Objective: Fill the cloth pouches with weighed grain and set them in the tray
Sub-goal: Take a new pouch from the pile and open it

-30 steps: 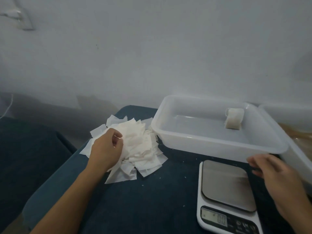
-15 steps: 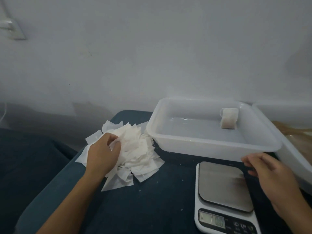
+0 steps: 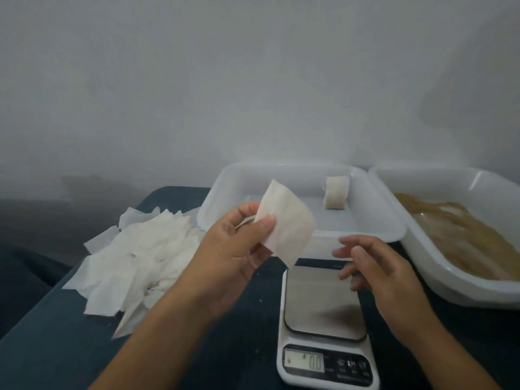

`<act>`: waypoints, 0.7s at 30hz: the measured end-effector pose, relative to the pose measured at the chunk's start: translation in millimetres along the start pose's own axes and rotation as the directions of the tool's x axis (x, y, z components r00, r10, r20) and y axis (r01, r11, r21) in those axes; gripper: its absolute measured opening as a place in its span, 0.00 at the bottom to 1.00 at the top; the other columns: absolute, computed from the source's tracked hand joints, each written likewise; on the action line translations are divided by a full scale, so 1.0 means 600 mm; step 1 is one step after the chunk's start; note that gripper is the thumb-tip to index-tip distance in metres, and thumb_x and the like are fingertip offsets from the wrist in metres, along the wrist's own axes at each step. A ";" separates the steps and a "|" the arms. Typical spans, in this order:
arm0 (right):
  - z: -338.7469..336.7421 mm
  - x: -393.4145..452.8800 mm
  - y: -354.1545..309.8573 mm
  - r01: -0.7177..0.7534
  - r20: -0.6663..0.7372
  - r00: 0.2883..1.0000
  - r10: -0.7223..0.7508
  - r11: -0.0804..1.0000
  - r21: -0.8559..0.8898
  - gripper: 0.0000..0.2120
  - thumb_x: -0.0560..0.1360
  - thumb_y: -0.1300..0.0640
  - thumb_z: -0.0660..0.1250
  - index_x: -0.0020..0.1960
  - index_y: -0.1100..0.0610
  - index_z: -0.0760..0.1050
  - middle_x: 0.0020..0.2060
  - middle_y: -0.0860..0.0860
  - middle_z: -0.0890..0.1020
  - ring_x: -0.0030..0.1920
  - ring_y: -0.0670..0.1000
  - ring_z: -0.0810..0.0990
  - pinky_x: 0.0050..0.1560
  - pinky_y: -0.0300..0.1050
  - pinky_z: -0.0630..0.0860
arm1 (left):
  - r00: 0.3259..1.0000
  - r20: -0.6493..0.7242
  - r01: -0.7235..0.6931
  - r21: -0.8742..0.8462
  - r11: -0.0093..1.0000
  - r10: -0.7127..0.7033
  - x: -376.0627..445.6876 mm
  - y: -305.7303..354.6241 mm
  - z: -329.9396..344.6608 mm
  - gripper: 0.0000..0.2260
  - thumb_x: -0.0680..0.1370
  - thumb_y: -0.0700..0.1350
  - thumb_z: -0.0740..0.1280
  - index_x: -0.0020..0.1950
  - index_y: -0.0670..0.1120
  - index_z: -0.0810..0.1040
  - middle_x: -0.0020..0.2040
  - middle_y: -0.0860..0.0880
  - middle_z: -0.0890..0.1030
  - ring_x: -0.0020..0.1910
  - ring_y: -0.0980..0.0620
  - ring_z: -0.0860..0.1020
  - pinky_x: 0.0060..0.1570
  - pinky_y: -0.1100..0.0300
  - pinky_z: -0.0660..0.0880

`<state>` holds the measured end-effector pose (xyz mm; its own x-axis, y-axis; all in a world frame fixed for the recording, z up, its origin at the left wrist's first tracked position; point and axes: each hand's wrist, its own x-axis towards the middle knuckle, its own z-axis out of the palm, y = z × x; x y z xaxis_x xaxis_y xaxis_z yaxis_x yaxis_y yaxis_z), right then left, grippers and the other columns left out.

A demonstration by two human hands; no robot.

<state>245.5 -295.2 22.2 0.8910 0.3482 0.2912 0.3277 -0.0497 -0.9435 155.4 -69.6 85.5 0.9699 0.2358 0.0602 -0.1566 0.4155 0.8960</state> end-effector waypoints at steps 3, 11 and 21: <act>-0.001 -0.002 -0.017 -0.161 0.154 0.981 0.118 0.939 0.303 0.17 0.80 0.41 0.62 0.62 0.45 0.81 0.54 0.56 0.86 0.39 0.54 0.84 0.34 0.42 0.79 | 0.993 0.087 0.083 -0.071 0.994 -0.077 0.022 -0.038 0.038 0.14 0.73 0.42 0.72 0.58 0.42 0.79 0.48 0.45 0.86 0.45 0.53 0.85 0.42 0.63 0.81; -0.021 0.006 -0.002 -0.218 0.001 0.974 0.228 0.932 0.291 0.04 0.79 0.55 0.70 0.47 0.52 0.84 0.36 0.54 0.81 0.31 0.47 0.76 0.31 0.38 0.74 | 0.999 0.039 0.022 0.277 0.961 -0.034 0.043 -0.140 0.052 0.13 0.74 0.48 0.79 0.56 0.49 0.84 0.51 0.45 0.87 0.51 0.48 0.86 0.51 0.57 0.82; -0.009 0.002 -0.006 -0.270 0.086 0.963 0.256 0.905 0.330 0.14 0.67 0.47 0.74 0.49 0.51 0.85 0.40 0.54 0.84 0.33 0.48 0.79 0.32 0.40 0.75 | 0.999 0.006 0.027 0.349 0.937 -0.031 0.029 -0.152 0.039 0.10 0.75 0.58 0.74 0.48 0.53 0.87 0.39 0.53 0.83 0.39 0.58 0.79 0.43 0.64 0.78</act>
<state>246.8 -299.7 26.6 0.9149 0.4028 0.0255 -0.0475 0.1701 -0.9843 191.2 -123.9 15.1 0.9755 0.2173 0.0347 -0.0552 0.0891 0.9945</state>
